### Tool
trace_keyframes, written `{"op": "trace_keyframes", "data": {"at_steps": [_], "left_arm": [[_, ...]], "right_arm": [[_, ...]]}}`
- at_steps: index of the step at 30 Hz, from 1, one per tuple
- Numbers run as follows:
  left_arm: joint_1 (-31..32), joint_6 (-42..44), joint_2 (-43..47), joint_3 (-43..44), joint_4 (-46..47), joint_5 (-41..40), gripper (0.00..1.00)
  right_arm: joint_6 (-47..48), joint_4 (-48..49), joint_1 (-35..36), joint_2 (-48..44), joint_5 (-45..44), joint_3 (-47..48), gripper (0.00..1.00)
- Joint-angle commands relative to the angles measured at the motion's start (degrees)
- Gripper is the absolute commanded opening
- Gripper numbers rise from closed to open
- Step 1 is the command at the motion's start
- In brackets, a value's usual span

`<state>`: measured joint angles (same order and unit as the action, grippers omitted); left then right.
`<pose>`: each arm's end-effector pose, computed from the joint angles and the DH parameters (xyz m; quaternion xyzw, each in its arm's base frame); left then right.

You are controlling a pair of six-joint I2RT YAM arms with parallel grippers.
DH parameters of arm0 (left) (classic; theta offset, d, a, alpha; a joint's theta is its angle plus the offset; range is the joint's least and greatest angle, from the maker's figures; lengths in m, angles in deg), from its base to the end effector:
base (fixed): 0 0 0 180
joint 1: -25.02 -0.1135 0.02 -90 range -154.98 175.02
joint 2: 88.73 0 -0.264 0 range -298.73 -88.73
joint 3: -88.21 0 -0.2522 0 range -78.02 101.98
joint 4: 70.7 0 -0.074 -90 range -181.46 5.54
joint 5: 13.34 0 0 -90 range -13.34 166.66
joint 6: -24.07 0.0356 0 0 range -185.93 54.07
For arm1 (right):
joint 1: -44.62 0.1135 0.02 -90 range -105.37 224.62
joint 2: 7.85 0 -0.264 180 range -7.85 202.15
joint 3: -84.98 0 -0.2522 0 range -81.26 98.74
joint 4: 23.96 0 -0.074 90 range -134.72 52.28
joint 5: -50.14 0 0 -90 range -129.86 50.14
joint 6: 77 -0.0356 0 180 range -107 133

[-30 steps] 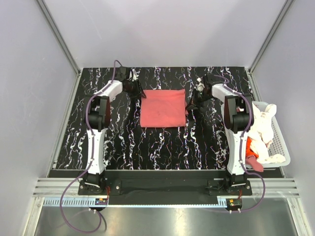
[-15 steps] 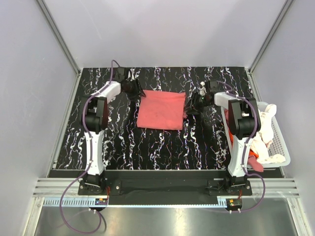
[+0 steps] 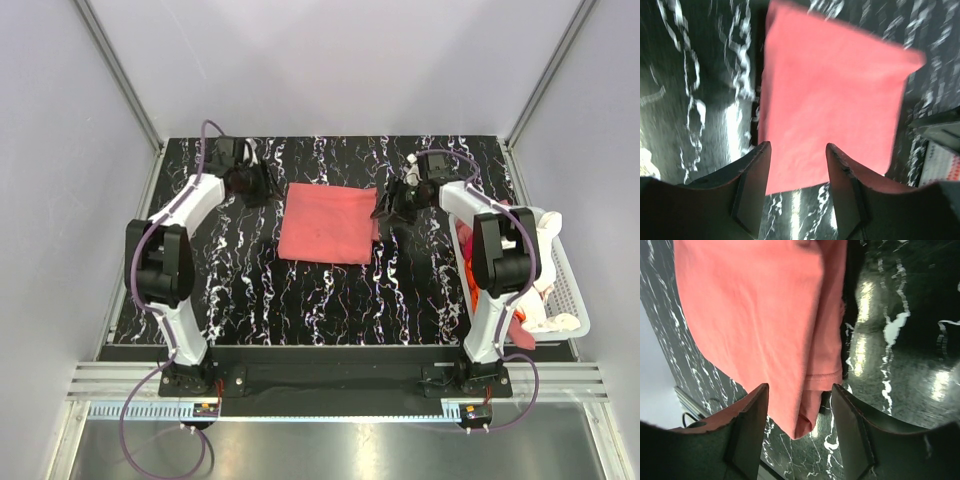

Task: Fold and stack the t-shirts
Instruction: Fold the tshirt

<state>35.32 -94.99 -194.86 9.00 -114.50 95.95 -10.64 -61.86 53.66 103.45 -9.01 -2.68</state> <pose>0.4061 -0.0857 0.2623 -0.0929 0.9210 -0.2637 0.2712 0.4036 0.0827 0.1900 0.0422 0.9261 0.3220 0.1921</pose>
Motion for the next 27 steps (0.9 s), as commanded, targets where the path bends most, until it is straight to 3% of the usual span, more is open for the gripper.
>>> {"op": "trace_keyframes", "data": {"at_steps": [1,5,9,11,13,16,22,26,27], "left_arm": [[0.77,-1.17,-1.01,-4.22,0.07,2.94,0.53],[1.91,-1.79,-0.84,-6.86,0.6,2.68,0.53],[2.17,-1.7,-0.49,-8.09,0.69,1.02,0.53],[2.26,-2.31,-0.4,-9.5,0.77,-0.3,0.53],[2.17,-3.02,-0.48,-10.55,1.04,-1.09,0.53],[2.53,-3.9,-0.84,-14.15,1.21,-2.05,0.53],[2.7,-5.92,1.88,-20.48,4.29,-3.38,0.53],[4.8,-6.45,4.7,-21.11,4.55,-3.38,0.53],[5.25,-6.62,5.14,-21.11,4.64,-3.55,0.53]], "right_arm": [[4.12,-1.52,2.21,1.98,-1.14,2.45,0.61],[7.02,-2.14,3.35,5.75,-7.46,2.45,0.63],[7.47,-0.74,3.62,7.61,-6.42,1.66,0.61],[6.68,1.54,3.71,7.09,-5.89,-0.09,0.46],[5.89,4.88,3.44,6.3,-6.42,-2.9,0.2],[5.36,8.66,3.18,5.94,-4.58,-4.84,0.1],[4.92,11.92,2.04,9.8,1.31,-3.18,0.02],[4.92,12.01,1.34,10.33,1.4,-2.3,0.04],[3.96,12.01,1.16,10.25,1.93,-2.12,0.11]]}}
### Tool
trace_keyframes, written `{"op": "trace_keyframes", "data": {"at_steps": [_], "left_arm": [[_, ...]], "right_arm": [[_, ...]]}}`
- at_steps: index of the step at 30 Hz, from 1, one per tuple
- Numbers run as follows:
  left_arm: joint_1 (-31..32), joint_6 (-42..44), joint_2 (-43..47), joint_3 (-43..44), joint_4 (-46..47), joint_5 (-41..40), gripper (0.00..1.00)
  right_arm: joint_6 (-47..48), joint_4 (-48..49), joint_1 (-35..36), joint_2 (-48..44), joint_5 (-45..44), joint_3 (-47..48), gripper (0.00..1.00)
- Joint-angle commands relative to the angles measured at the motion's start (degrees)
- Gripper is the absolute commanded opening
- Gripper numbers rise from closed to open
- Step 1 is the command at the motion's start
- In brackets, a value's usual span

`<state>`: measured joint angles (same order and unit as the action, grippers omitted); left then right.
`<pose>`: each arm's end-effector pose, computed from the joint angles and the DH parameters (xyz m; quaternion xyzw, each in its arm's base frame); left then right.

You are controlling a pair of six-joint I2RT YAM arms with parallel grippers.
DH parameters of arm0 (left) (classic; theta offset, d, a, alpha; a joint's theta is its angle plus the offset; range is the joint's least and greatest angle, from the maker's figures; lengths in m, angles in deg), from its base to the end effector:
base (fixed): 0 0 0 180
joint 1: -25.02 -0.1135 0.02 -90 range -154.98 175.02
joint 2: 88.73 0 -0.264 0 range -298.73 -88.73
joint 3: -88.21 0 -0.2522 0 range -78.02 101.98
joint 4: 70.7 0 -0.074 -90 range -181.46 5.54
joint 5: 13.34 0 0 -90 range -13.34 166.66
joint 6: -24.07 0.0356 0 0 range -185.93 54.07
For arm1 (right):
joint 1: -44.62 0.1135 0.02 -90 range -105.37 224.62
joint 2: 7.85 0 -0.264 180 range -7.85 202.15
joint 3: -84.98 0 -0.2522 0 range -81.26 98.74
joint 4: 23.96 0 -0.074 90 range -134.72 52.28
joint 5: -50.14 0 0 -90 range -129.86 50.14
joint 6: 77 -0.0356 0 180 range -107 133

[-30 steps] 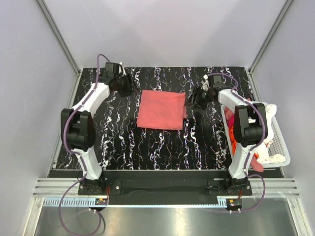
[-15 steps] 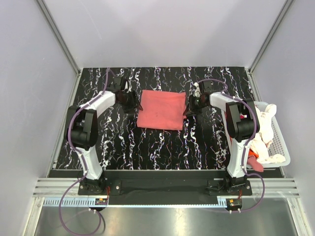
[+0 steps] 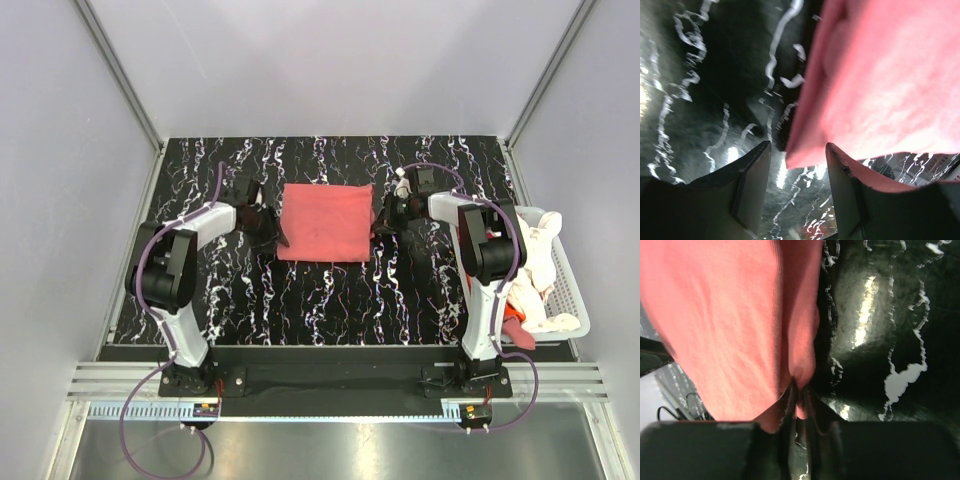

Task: Fold and stack the t-shirts
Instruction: Fold the tshirt

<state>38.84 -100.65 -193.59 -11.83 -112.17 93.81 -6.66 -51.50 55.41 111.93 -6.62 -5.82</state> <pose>0.3468 -0.0961 0.1635 -0.1455 0.9574 -0.2163 0.1246 0.4119 0.0984 0.1262 -0.0071 0.9247 0.3345 0.1817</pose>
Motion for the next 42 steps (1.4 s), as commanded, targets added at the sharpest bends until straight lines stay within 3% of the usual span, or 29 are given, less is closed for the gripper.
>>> {"op": "trace_keyframes", "data": {"at_steps": [1,4,7,12,15,19,27,35,38,42], "left_arm": [[2.17,-1.14,4.66,-0.28,2.48,-0.98,0.53],[3.14,-1.75,6.41,-0.01,2.48,-0.27,0.52],[3.14,-0.7,8.78,2.17,2.13,-1.5,0.52],[4.01,0.09,7.14,6.49,3.36,1.3,0.53],[4.63,-0.79,4.85,7.02,3.36,0.0,0.53],[4.72,-1.58,2.12,6.67,3.36,-1.94,0.53],[4.9,-1.4,-1.84,6.06,4.24,-4.66,0.53],[6.12,-2.36,-1.05,2.02,6.61,-8.09,0.53],[7.18,-3.33,0.88,-0.19,8.01,-9.15,0.53],[7.27,-3.08,3.86,4.18,6.71,-5.9,0.54]], "right_arm": [[-0.38,1.3,-0.68,1.68,0.42,1.2,0.19],[-0.99,-2.47,-0.68,-1.3,-0.7,0.85,0.39],[-1.26,-7.56,-0.85,-6.57,-6.32,0.76,0.43],[-1.43,-13.55,-1.03,-9.57,-9.86,5.94,0.36],[-2.22,-14.34,-0.94,-7.91,-7.75,9.89,0.25],[-2.75,-14.08,-0.85,-4.31,-3.1,15.08,0.19],[-4.06,-12.41,-0.77,8.08,4.91,28.08,0.19],[-8.19,-11.62,-2.17,20.47,2.19,40.38,0.19],[-9.08,-11.53,-2.88,22.85,2.1,43.02,0.19],[-9.43,-11.79,-2.88,21.72,4.03,44.09,0.23]]}}
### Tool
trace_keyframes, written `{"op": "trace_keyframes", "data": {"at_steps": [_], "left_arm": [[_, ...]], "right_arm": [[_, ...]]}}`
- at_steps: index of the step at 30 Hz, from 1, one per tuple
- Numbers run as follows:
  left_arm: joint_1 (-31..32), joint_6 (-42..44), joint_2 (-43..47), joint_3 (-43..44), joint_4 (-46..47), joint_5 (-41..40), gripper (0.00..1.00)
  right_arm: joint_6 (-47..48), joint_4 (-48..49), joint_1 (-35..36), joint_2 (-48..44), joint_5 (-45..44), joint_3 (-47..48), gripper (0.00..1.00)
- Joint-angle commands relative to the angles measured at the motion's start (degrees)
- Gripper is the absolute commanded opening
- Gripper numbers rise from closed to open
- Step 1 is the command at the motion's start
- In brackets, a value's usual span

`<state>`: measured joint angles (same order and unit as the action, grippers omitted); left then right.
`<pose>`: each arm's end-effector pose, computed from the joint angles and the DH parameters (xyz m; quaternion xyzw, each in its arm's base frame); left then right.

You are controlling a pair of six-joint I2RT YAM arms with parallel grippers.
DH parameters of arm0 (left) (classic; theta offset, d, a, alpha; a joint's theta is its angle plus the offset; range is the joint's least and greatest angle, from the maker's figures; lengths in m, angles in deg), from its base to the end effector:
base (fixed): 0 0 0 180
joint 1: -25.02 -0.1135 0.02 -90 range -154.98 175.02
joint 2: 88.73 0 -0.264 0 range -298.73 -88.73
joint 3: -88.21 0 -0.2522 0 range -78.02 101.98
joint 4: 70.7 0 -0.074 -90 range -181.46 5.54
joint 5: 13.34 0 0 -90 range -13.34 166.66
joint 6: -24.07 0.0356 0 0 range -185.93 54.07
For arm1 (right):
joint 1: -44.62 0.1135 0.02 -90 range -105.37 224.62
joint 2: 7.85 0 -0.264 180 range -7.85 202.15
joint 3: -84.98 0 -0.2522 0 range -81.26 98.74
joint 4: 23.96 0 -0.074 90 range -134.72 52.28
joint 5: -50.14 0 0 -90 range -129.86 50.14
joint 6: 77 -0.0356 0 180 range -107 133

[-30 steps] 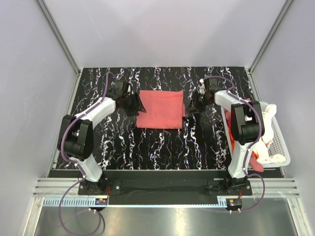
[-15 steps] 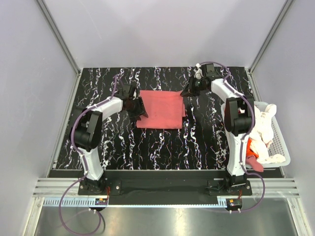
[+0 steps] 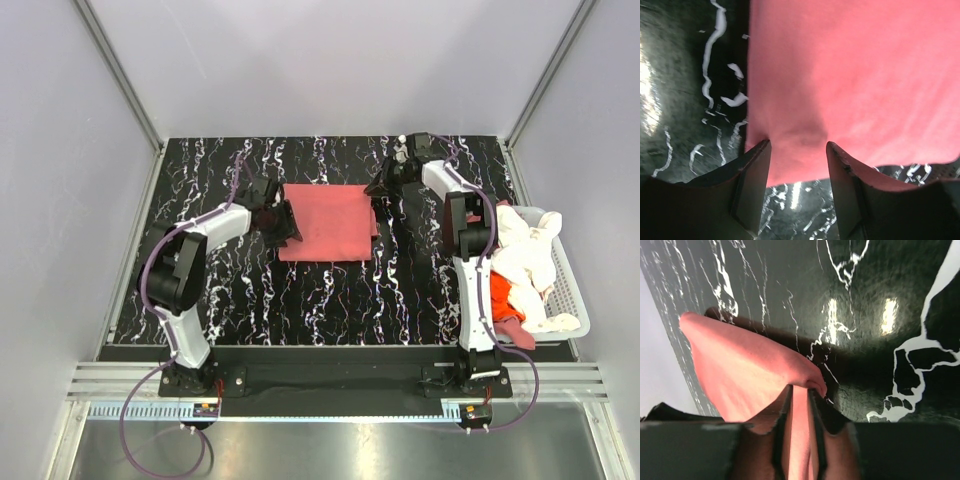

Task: Fold and stack the t-shirts
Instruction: Fold the tshirt

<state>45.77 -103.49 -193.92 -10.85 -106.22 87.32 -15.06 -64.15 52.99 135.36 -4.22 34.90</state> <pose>0.3474 -0.1387 0.1705 -0.1165 0.9544 -0.2048 0.1830 0.5294 0.0989 0.1309 0.0601 0.9072 0.3693 0.1925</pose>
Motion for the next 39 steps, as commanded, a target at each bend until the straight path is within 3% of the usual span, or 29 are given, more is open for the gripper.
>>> {"op": "trace_keyframes", "data": {"at_steps": [1,7,10,12,14,18,25,31,35,39], "left_arm": [[0.25,0.46,4.46,4.7,0.32,1.03,0.54],[-1.06,5.56,-0.1,17.08,-4.86,3.05,0.55],[-2.64,6.79,-4.4,22.1,-5.22,6.73,0.55],[-2.82,7.24,-7.04,25.79,-5.31,12.86,0.51],[-0.99,7.24,-7.05,26.77,-5.22,13.87,0.5],[6.65,7.07,-5.64,27.04,-5.57,6.16,0.51],[20.1,7.06,-10.91,31.25,-10.67,-12.04,0.59],[24.42,6.62,-16.36,36.79,-11.37,-18.47,0.58],[25.65,6.89,-22.15,43.72,-18.12,-25.84,0.57],[25.92,8.72,-24.01,44.0,-16.83,-25.07,0.55]], "right_arm": [[-1.04,0.6,-0.45,-2.84,1.8,2.94,0.26],[2.12,0.59,-0.45,-17.34,0.66,-10.05,0.5],[3.71,0.6,-0.36,-24.1,-1.0,-17.61,0.51],[4.23,0.51,-0.36,-26.14,-2.32,-22.63,0.49],[3.8,0.42,-0.36,-29.48,-6.7,-27.29,0.43],[3.36,0.6,-0.36,-31.77,-14.1,-30.55,0.34],[2.3,0.24,-0.36,-32.3,-14.63,-33.45,0.34],[3.0,0.86,-0.01,-29.76,-14.11,-35.82,0.32],[2.3,2.35,0.43,-31.59,-13.67,-38.37,0.31],[2.04,3.84,1.13,-34.49,-13.93,-41.44,0.32]]}}
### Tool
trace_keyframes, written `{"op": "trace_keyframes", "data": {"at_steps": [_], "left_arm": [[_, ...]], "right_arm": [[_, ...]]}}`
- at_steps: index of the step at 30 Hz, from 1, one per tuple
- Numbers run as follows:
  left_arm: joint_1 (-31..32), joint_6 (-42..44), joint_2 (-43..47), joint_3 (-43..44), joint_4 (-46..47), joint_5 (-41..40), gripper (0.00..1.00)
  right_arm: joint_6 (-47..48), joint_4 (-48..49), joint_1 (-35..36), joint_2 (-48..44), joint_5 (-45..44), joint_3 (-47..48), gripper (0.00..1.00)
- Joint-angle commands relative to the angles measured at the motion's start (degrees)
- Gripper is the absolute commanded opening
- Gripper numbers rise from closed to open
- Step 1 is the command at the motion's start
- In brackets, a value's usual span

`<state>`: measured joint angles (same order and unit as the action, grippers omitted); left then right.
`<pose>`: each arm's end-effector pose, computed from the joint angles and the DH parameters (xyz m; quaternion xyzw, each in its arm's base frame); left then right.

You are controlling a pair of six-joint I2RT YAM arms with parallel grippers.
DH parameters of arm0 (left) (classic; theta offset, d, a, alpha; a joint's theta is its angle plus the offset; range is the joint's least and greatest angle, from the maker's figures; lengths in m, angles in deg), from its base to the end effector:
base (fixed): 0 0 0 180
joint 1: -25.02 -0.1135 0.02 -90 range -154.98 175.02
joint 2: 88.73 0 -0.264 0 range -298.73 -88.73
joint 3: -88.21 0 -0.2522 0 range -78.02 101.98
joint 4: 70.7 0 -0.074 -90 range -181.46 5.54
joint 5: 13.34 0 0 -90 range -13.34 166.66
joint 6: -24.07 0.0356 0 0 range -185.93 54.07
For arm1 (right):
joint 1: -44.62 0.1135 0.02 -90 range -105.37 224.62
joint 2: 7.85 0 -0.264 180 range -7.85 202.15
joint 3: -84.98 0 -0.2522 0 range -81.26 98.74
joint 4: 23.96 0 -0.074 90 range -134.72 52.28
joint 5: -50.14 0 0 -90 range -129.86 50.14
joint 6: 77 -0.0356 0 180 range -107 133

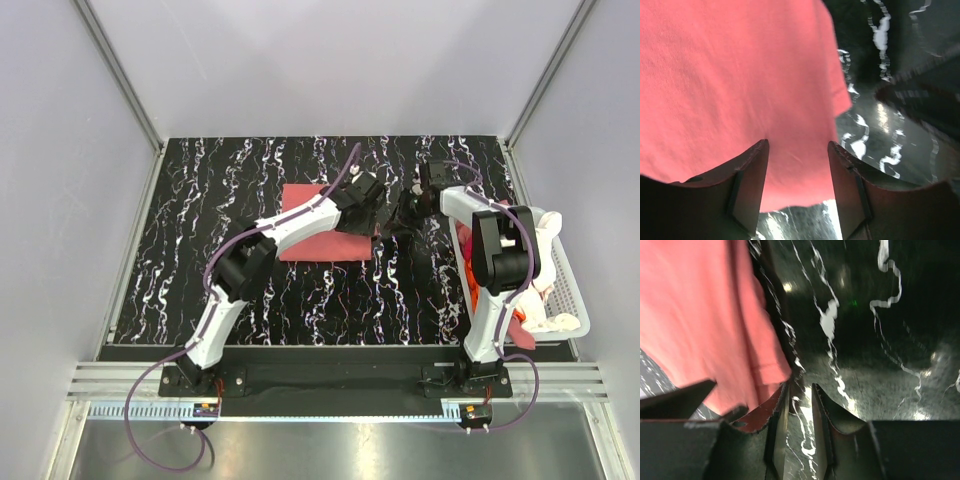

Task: Fold and stack the t-shirts
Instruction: Fold the tshirt

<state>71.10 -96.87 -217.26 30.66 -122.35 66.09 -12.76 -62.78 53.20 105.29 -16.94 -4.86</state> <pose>0.3470 -0.3509 0.2011 0.1006 0.9516 -0.1031 0.2716 0.3998 0.0743 0.1637 0.0941 0.9471 0.2546 0.1712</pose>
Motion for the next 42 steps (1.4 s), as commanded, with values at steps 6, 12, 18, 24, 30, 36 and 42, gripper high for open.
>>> {"op": "trace_keyframes", "data": {"at_steps": [6,12,18,24,30,36,42], "left_arm": [[1.2,1.85,1.96,1.88,1.5,-4.89,0.56],[1.37,0.44,1.53,3.55,1.41,-5.87,0.56],[2.34,-0.17,-1.02,4.78,1.41,-5.52,0.59],[2.69,0.18,-2.16,6.54,0.98,-6.74,0.59],[2.78,0.44,-4.27,7.16,-0.08,-8.15,0.53],[2.69,1.76,-6.12,8.38,-0.17,-7.63,0.4],[2.61,2.63,-3.93,8.82,-0.17,-7.27,0.02]], "right_arm": [[-1.31,6.5,1.53,-3.73,0.36,-3.36,0.3],[-3.68,11.69,2.23,0.06,0.55,-2.84,0.29],[-4.83,12.75,2.23,-0.29,0.11,-3.63,0.28],[-3.77,13.46,2.23,1.72,3.26,-2.66,0.29],[-3.77,13.72,2.5,2.7,3.63,-3.01,0.34],[-3.6,14.68,2.58,3.66,4.68,-3.28,0.33],[-4.91,18.54,2.58,3.32,9.16,-4.24,0.07]]}}
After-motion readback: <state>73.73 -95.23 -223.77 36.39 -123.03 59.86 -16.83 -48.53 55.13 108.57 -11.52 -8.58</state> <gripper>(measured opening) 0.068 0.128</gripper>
